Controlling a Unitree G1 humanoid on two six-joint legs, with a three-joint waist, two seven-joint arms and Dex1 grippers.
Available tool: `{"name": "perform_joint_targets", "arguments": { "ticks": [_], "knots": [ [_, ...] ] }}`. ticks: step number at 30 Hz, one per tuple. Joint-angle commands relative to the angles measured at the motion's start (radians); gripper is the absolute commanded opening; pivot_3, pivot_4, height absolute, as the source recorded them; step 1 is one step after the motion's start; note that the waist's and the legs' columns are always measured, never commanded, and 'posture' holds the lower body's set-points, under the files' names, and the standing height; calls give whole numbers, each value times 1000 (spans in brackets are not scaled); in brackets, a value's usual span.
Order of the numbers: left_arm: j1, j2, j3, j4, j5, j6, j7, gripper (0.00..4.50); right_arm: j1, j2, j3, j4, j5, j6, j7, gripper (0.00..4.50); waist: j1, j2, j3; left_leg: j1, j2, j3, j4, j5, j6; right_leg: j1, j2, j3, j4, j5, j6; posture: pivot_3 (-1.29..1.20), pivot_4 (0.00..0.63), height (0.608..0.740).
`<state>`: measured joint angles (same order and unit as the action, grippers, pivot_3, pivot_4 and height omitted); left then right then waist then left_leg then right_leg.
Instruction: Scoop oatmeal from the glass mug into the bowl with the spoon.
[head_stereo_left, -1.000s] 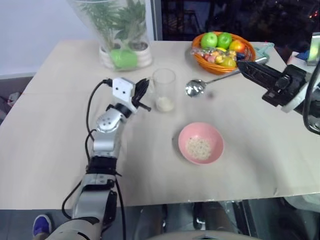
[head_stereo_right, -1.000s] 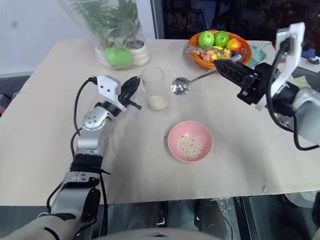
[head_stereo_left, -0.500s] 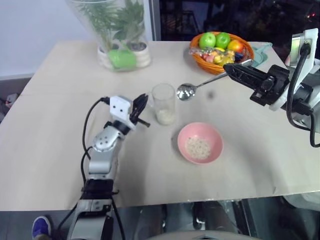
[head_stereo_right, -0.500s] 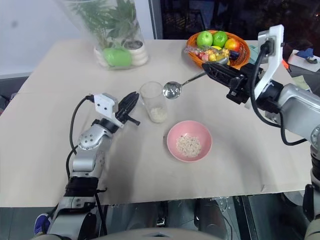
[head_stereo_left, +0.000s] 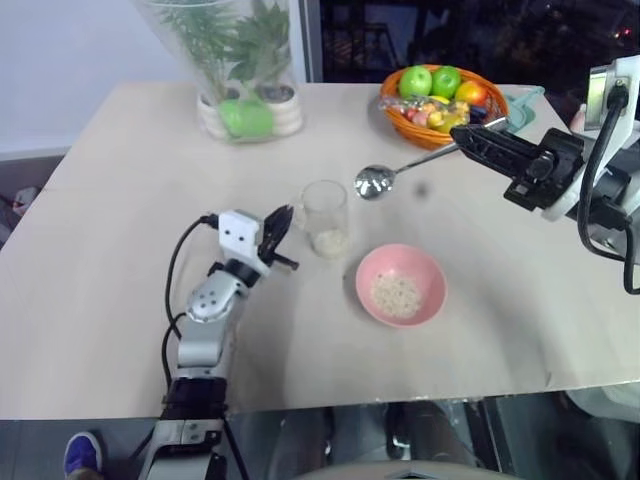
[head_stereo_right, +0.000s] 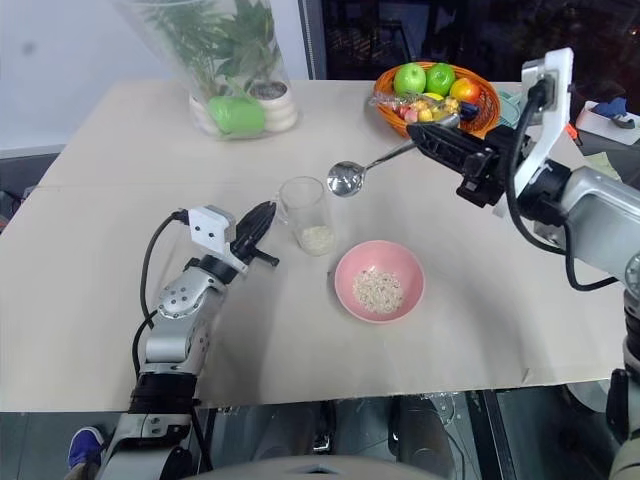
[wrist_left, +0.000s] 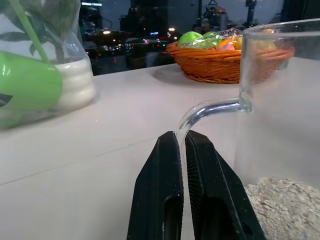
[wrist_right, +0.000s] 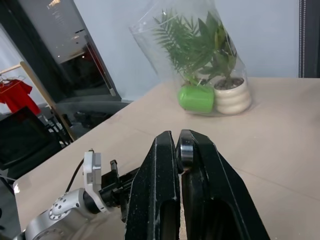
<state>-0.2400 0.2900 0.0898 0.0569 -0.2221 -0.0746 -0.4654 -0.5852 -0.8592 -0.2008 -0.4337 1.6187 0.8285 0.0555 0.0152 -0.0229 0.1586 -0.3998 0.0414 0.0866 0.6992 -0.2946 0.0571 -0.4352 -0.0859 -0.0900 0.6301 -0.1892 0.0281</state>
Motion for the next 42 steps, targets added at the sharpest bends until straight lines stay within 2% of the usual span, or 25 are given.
{"name": "perform_joint_targets", "arguments": {
  "ticks": [1, 2, 3, 5, 7, 19, 23, 25, 32, 37, 42],
  "knots": [
    [12, 1, 23, -21, -42, 0, -20, 221, 9, -19, -53, -35, 20, 2, 13, 0, 0, 0, 0, 0, 0, 0, 0, 0, 0, 0, 0, 0, 0, 0, 0, 0, 150, 740],
    [13, 2, 23, -21, -47, 1, -24, 221, 14, -20, -56, -38, 22, 3, 14, 0, 0, 0, 0, 0, 0, 0, 0, 0, 0, 0, 0, 0, 0, 0, 0, 0, 150, 740],
    [13, 2, 24, -20, -48, 0, -25, 765, 18, -21, -59, -41, 24, 4, 15, 0, 0, 0, 0, 0, 0, 0, 0, 0, 0, 0, 0, 0, 0, 0, 0, 0, 150, 740],
    [7, 4, 25, -13, -46, -1, -23, 1449, 24, -23, -64, -45, 27, 6, 16, 0, -1, 0, 0, 0, 0, 0, 0, 0, 0, 0, 0, 0, 0, 0, 0, 0, 150, 740],
    [-3, 4, 25, -3, -39, 1, -18, 2315, 27, -24, -67, -47, 29, 7, 15, 0, -1, 0, 0, 1, 0, 0, 0, 0, 0, 0, 0, 0, 1, 0, 0, 0, 150, 740],
    [-100, 1, 1, 89, 18, 37, 12, 2315, 40, -30, -78, -59, 39, 5, 5, 0, 0, 0, 0, 0, 0, 0, 0, 0, 1, 0, 0, 0, 1, 0, 0, 0, 150, 740],
    [-130, -12, -9, 107, 15, 33, 3, 1099, 43, -31, -80, -58, 37, 5, 5, 0, 1, 0, 0, 0, 0, 0, 0, 0, 1, 0, 0, 0, 1, 0, 0, 0, 150, 740],
    [-141, -15, -11, 110, 15, 37, 6, 44, 45, -31, -80, -60, 37, 5, 5, 0, 0, 0, 0, 0, 0, 0, 1, 0, 1, 0, 0, 0, 1, 0, 0, 0, 150, 740],
    [-170, -24, -9, 97, 24, 36, 37, 44, 35, -29, -64, -72, 28, 5, -5, 0, 0, 0, 0, 0, 0, 0, 1, 0, 1, 0, 0, 0, 1, 0, 0, 0, 150, 740],
    [-230, -6, -26, 101, 94, -52, 58, 44, -67, -3, -7, -60, 21, 5, -30, 0, 0, 0, 0, 0, 0, 0, 1, 0, 1, 0, 0, 0, 1, 0, 0, 0, 150, 740],
    [-277, 16, -55, 118, 146, -157, 34, 44, -174, 20, 64, -20, -83, 27, -17, 0, 0, 0, 0, 0, -1, 0, 1, 0, 1, 0, 0, 0, 1, 0, 0, 0, 150, 740]
  ]
}}
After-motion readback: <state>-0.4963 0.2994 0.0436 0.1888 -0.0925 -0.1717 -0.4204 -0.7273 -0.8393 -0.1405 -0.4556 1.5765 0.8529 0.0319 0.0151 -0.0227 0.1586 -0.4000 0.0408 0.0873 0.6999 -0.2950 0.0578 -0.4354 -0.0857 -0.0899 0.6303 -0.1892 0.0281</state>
